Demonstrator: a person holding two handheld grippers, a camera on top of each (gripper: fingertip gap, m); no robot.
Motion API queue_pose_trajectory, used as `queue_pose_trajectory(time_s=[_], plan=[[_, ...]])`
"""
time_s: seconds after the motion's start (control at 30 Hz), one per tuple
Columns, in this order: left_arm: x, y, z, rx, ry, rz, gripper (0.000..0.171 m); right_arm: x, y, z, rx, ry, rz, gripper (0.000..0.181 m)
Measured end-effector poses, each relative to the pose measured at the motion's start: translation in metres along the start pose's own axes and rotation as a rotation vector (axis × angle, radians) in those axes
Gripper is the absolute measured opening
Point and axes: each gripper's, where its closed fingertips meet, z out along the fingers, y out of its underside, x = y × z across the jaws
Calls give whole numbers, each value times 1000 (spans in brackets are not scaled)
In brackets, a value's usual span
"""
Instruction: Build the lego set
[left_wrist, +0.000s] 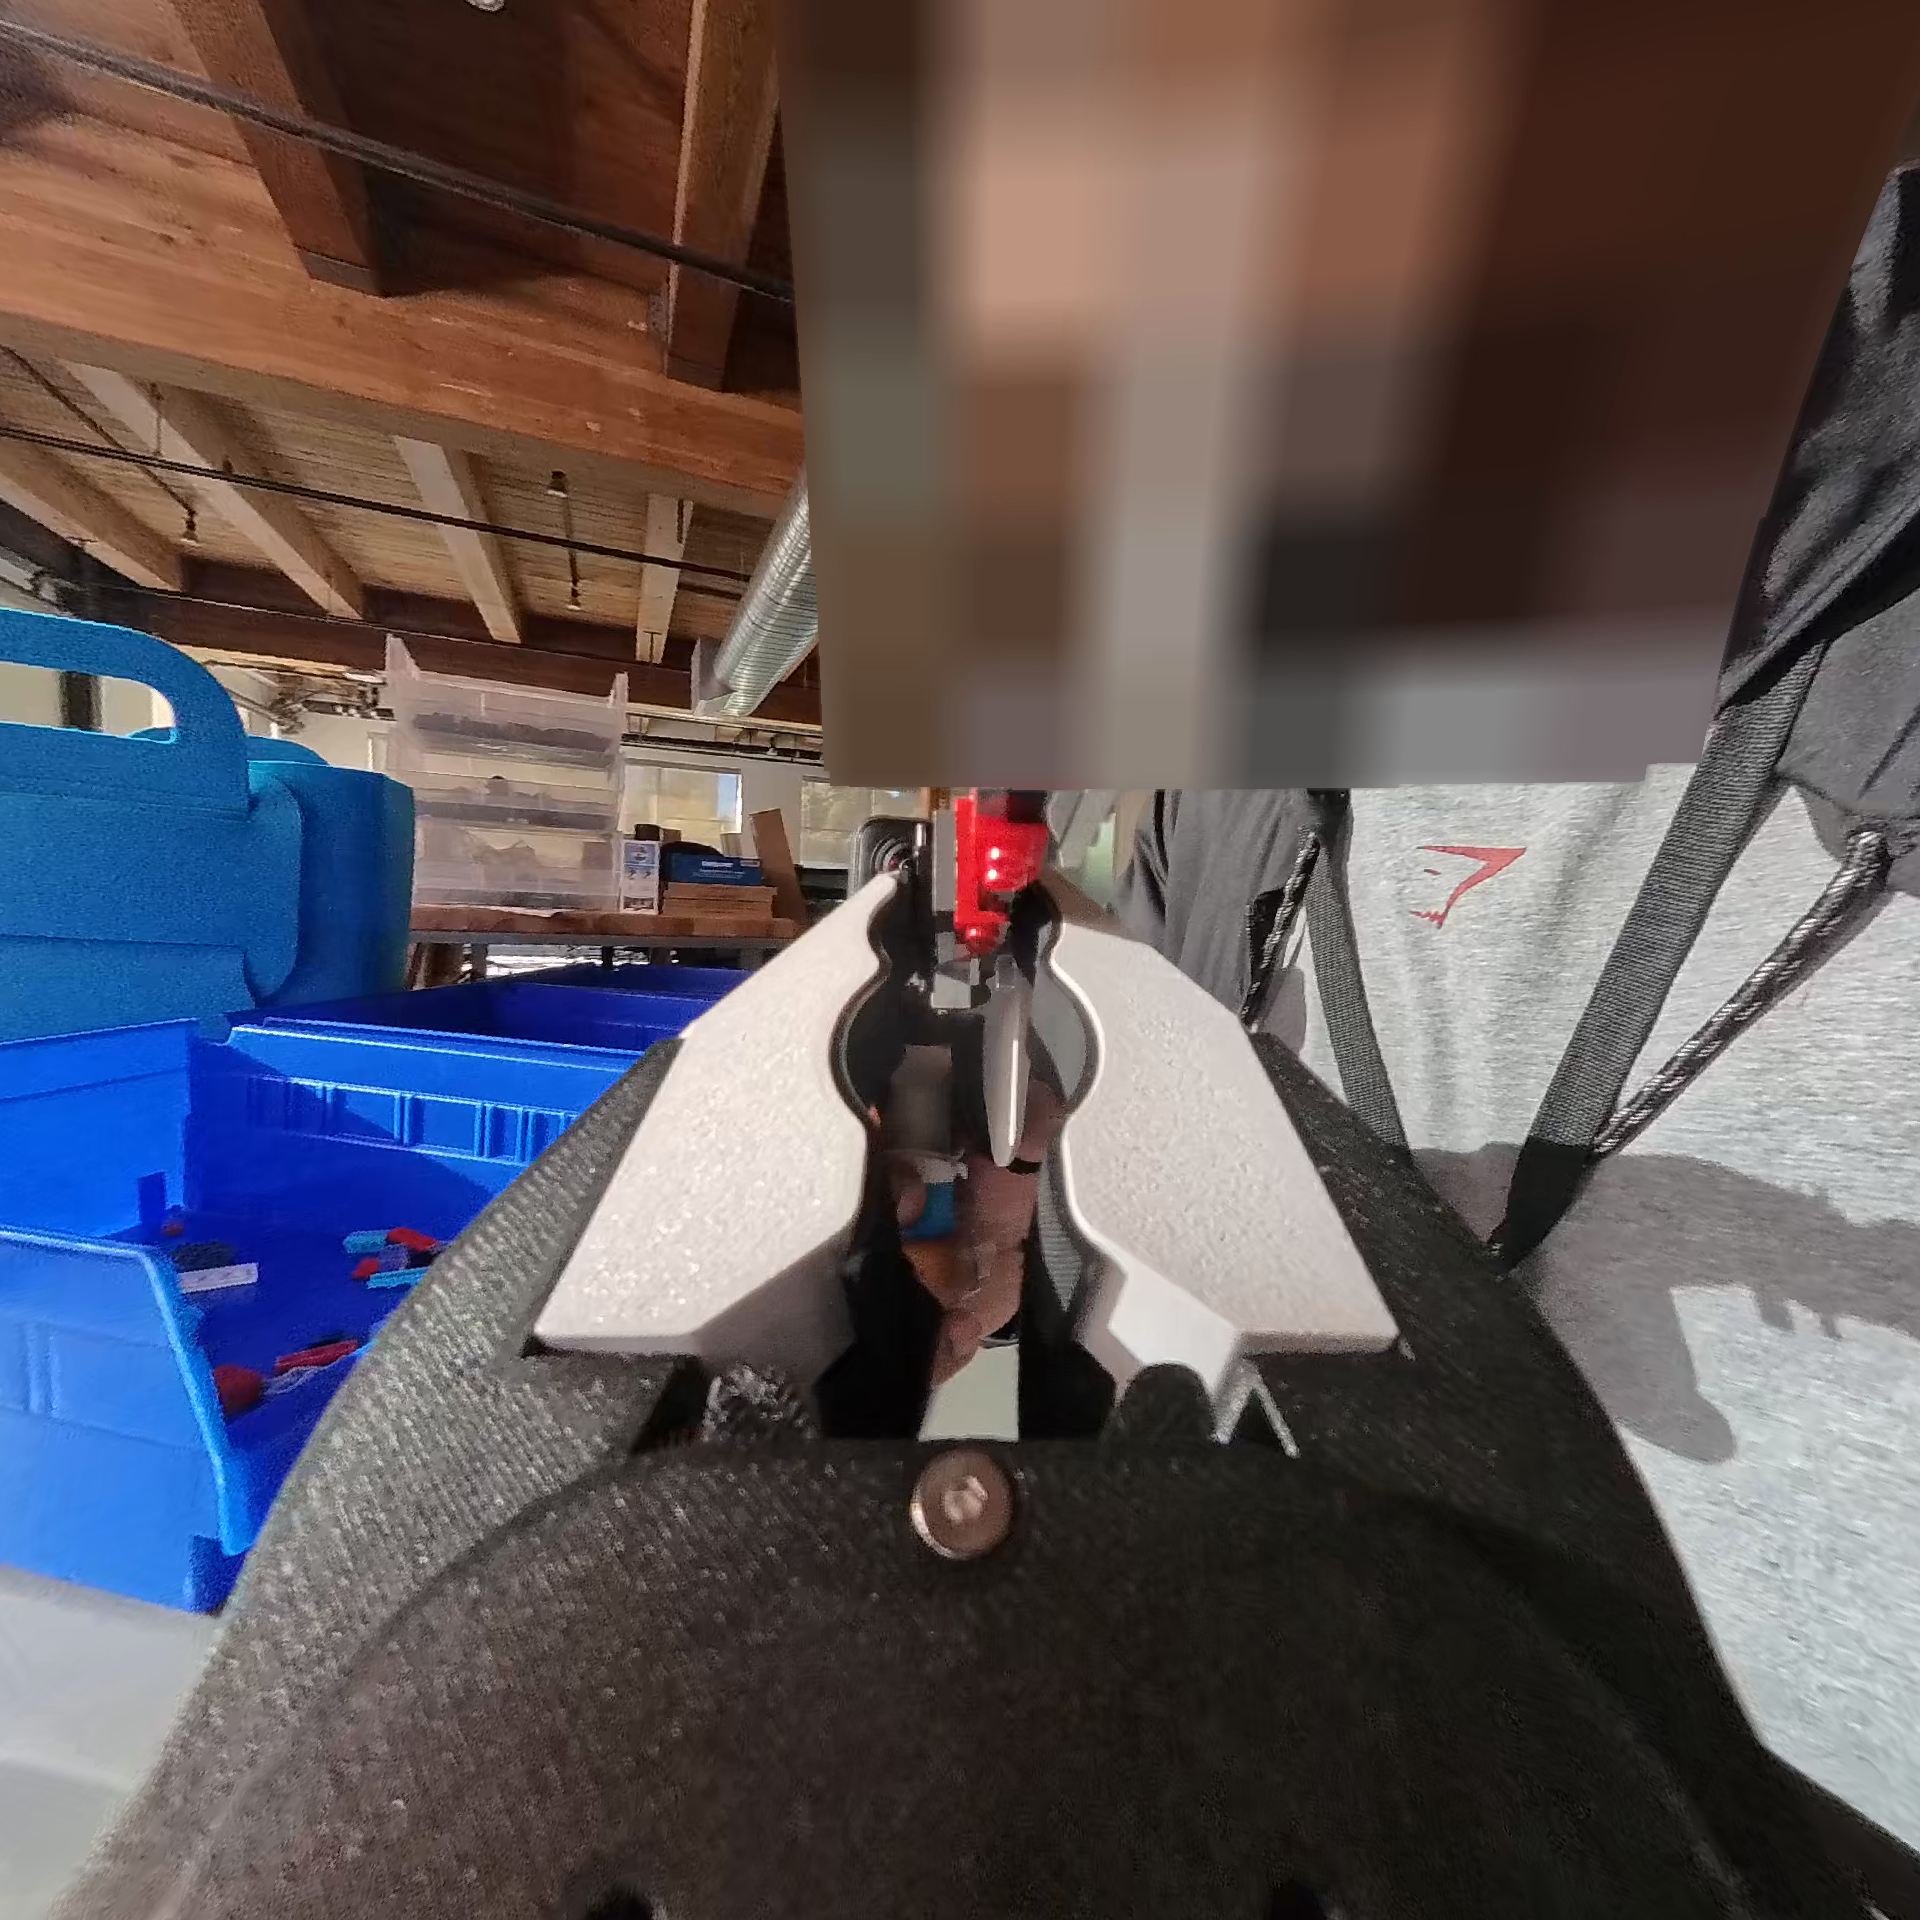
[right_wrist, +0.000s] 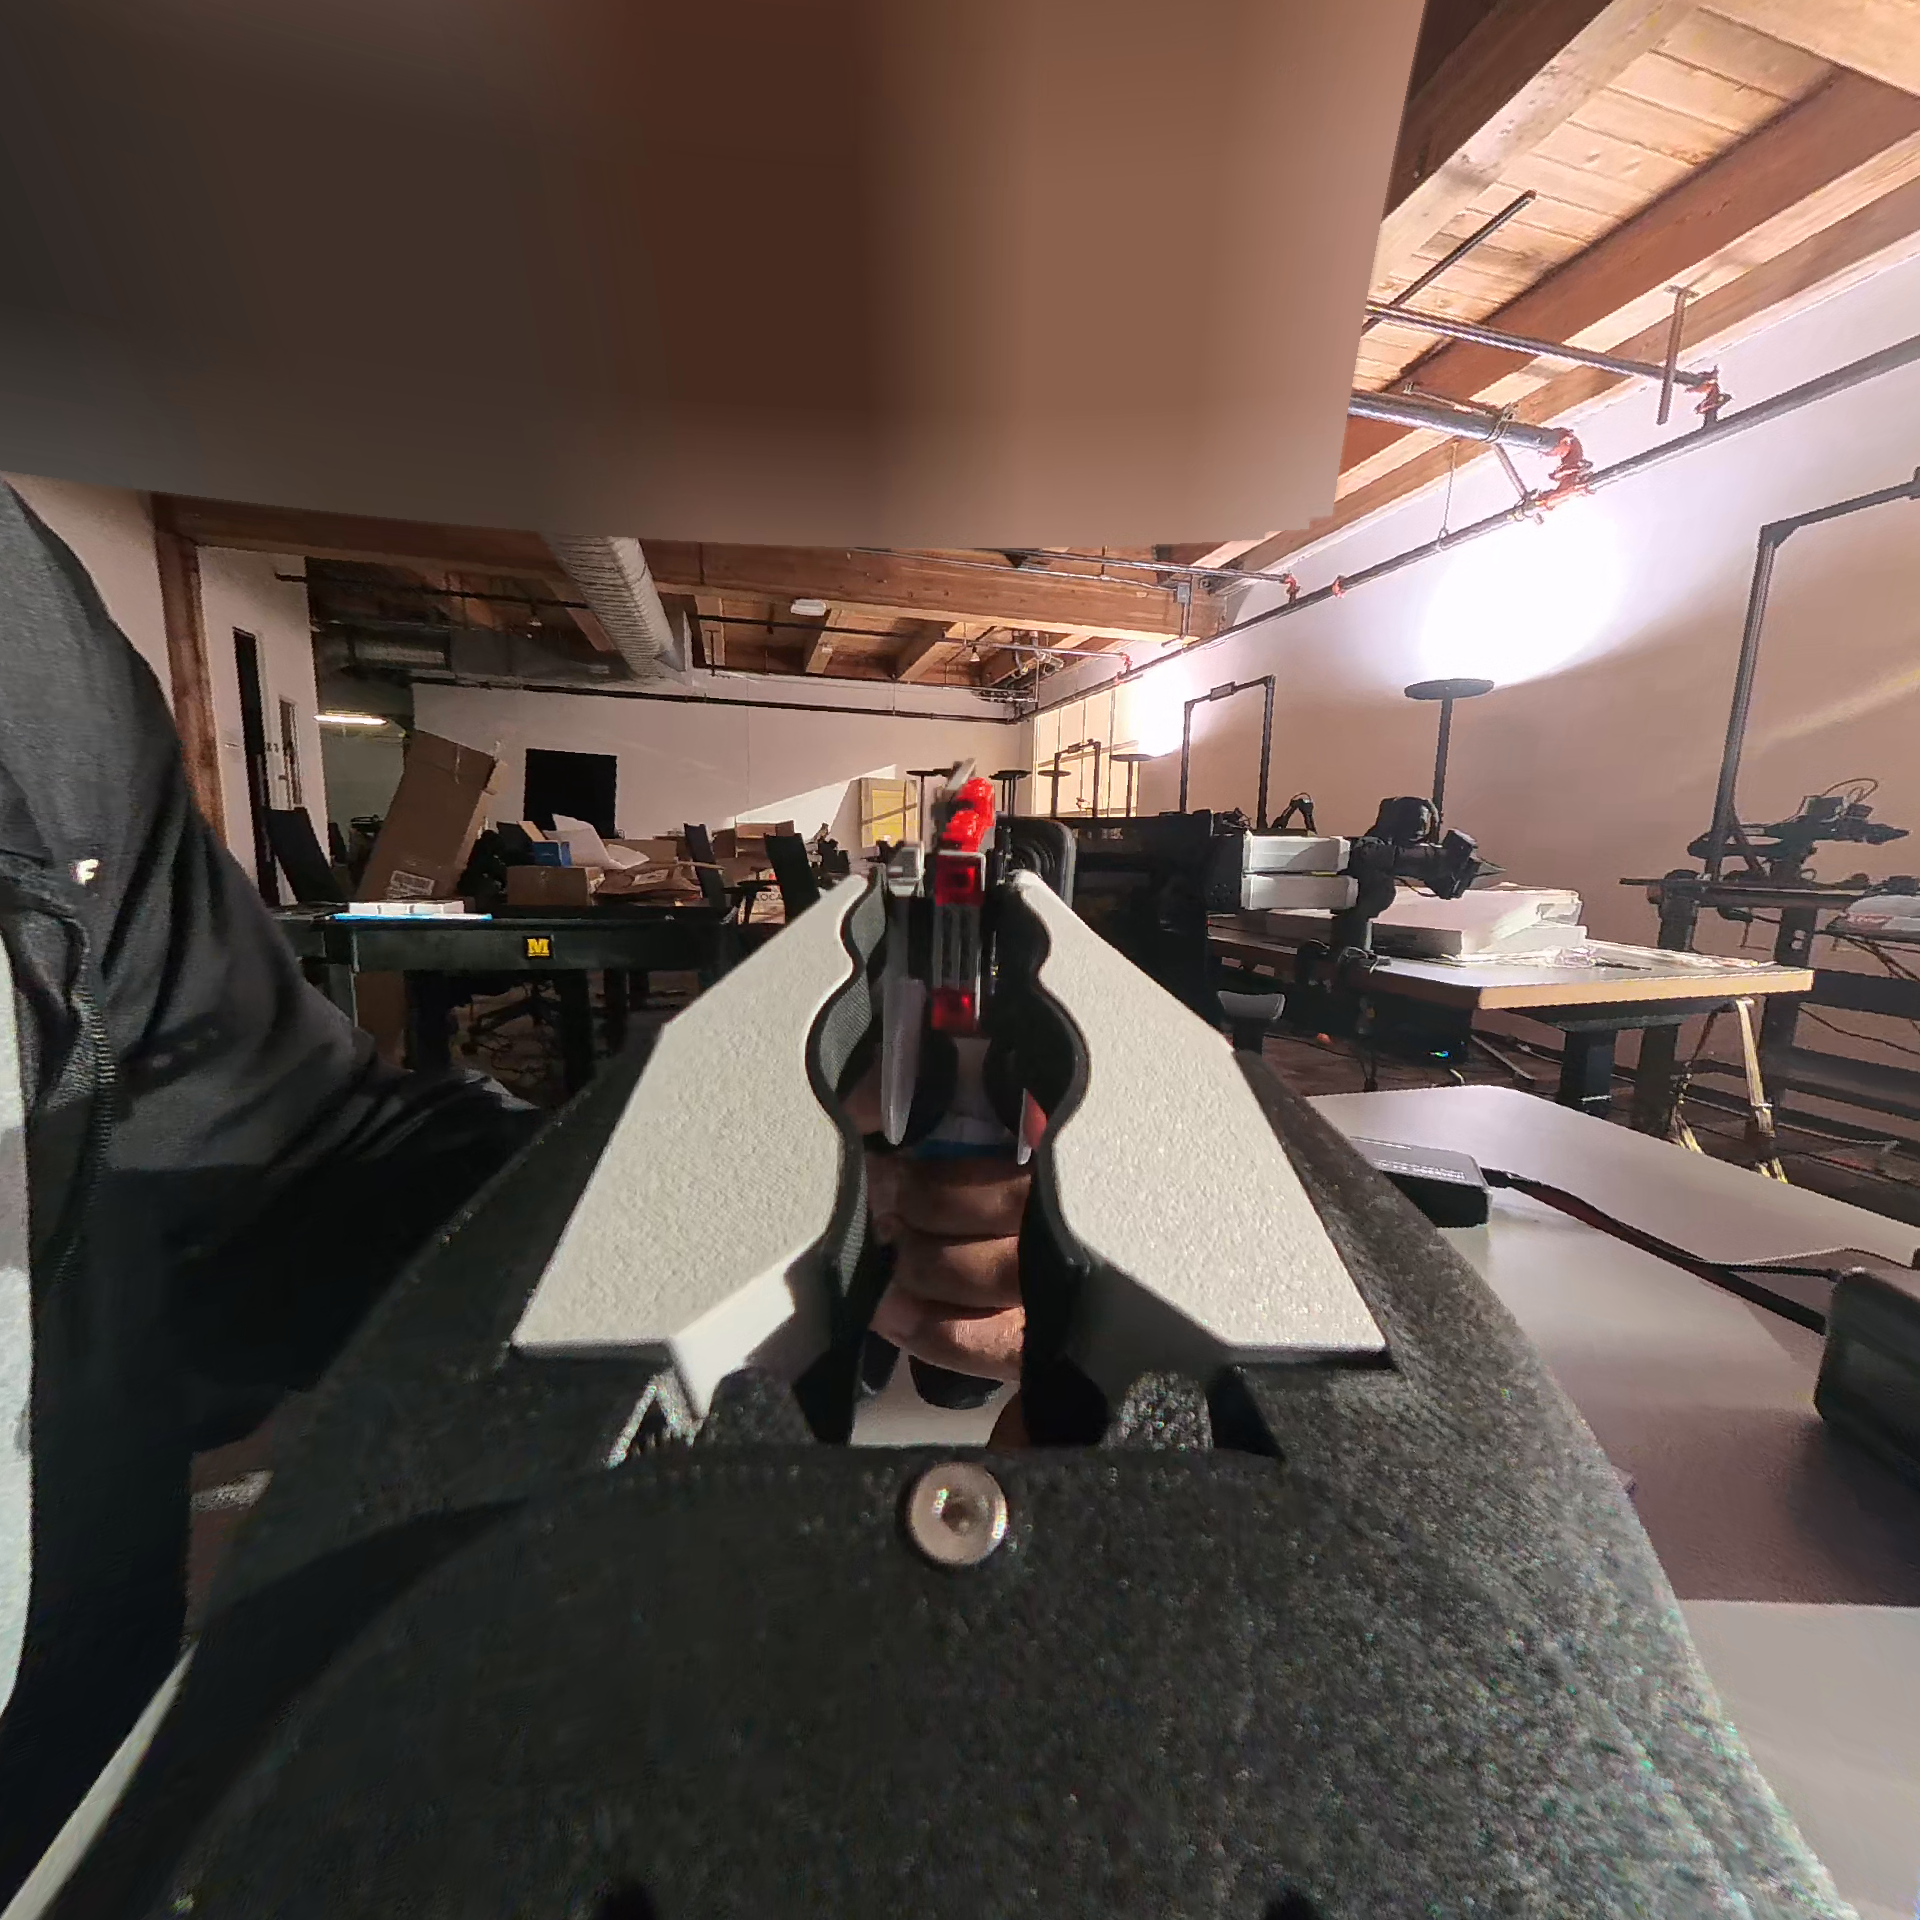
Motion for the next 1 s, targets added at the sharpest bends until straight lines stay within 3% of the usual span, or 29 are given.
queue_pose_trajectory(time_s=[0.47,0.7,1.0], plan=[[8,-2,0,2,40,36,18,-9,-1,2,-1,-10,-41,23],[5,-10,-5,89,42,3,18,-5,2,3,-25,4,-27,23],[3,-10,-5,112,48,-45,18,-3,3,2,-24,11,-26,21]])
